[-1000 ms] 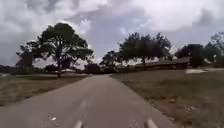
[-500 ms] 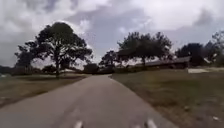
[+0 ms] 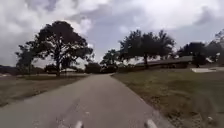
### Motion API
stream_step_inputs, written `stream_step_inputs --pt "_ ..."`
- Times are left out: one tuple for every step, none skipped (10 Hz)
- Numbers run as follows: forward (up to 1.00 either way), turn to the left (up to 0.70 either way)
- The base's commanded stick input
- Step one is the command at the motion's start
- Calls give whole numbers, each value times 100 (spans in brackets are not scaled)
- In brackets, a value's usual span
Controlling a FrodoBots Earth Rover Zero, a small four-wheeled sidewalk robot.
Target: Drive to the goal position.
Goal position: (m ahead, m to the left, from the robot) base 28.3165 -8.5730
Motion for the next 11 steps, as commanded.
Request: stream_step_inputs --pt "85 0" --pt "85 0" --pt "85 19" --pt "85 34" --pt "85 34" --pt "85 15" --pt "85 0" --pt "85 0" --pt "85 0" --pt "85 0" --pt "85 0"
